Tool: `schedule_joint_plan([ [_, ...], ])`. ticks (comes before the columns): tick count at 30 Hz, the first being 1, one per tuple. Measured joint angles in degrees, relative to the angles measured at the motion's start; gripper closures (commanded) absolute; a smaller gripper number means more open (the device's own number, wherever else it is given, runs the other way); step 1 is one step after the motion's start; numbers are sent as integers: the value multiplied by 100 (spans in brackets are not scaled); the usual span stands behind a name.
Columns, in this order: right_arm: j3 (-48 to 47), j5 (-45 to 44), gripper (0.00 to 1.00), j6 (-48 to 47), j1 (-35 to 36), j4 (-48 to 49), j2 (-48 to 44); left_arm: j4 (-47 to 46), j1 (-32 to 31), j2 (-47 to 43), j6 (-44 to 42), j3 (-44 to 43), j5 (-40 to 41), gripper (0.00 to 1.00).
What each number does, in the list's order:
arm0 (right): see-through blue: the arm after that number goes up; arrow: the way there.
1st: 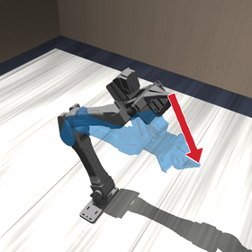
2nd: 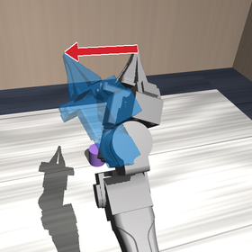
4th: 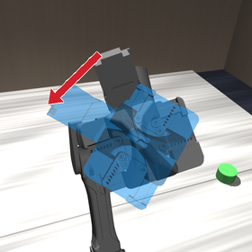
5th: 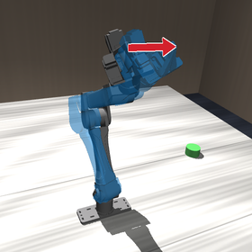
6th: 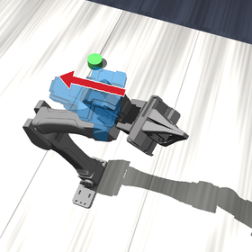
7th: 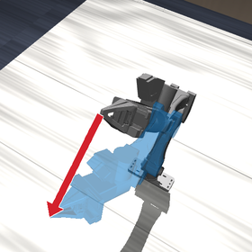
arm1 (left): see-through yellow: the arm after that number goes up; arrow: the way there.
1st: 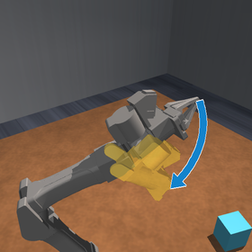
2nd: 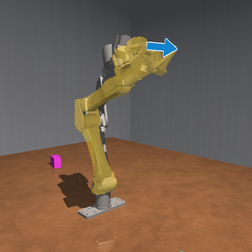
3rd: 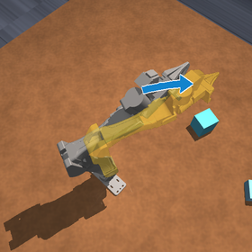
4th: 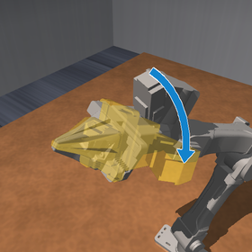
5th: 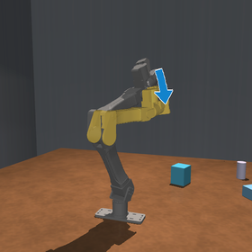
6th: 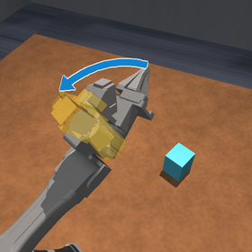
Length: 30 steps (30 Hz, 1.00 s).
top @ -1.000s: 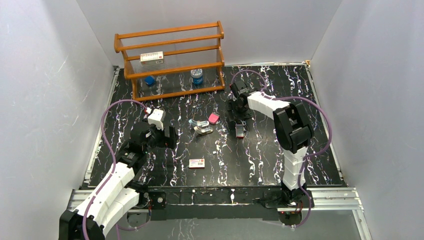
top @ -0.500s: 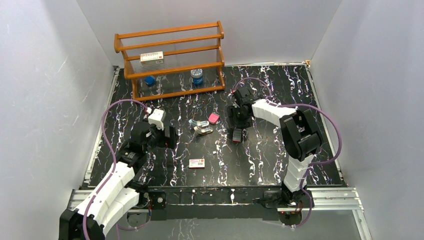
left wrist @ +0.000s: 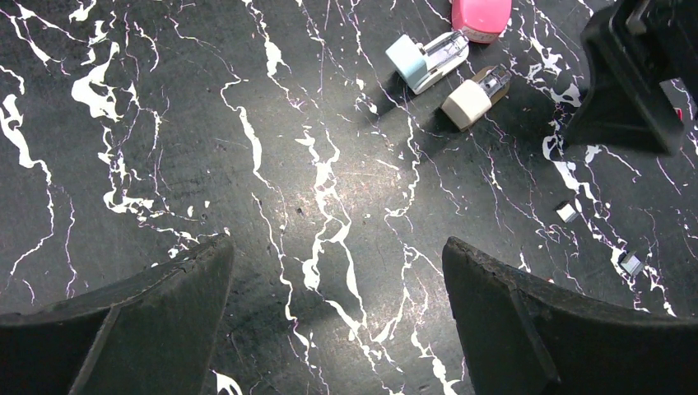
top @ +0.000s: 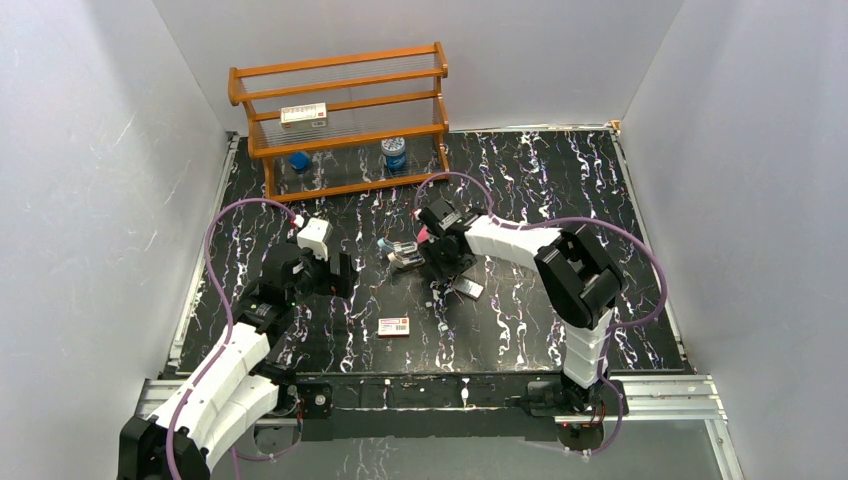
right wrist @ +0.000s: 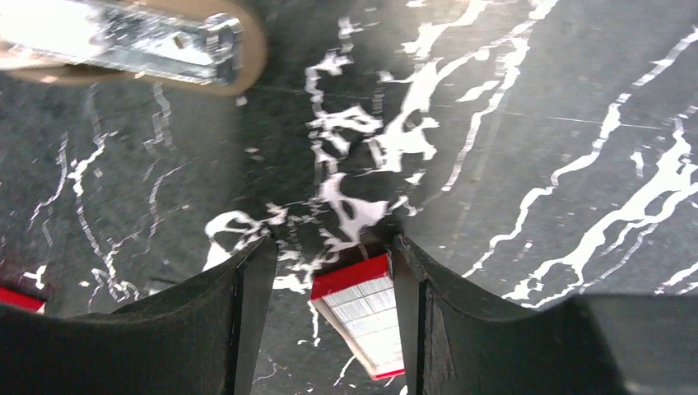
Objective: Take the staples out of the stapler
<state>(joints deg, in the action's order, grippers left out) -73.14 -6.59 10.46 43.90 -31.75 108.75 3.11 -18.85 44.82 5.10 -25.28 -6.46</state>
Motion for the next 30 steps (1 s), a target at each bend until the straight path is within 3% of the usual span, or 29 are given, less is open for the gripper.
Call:
schedule_joint_plan([
  [16,136,208,31,70,186,33,-435,13,0,-7,0,-72,-2,6],
  [22,1099,1027,31,225,190,986,-1504,37,0,-282,-81,-76,-50,6],
  [30,1790,1746,31,-68,398,1862,-1738,127,0,-730,-546,-98,-302,6],
])
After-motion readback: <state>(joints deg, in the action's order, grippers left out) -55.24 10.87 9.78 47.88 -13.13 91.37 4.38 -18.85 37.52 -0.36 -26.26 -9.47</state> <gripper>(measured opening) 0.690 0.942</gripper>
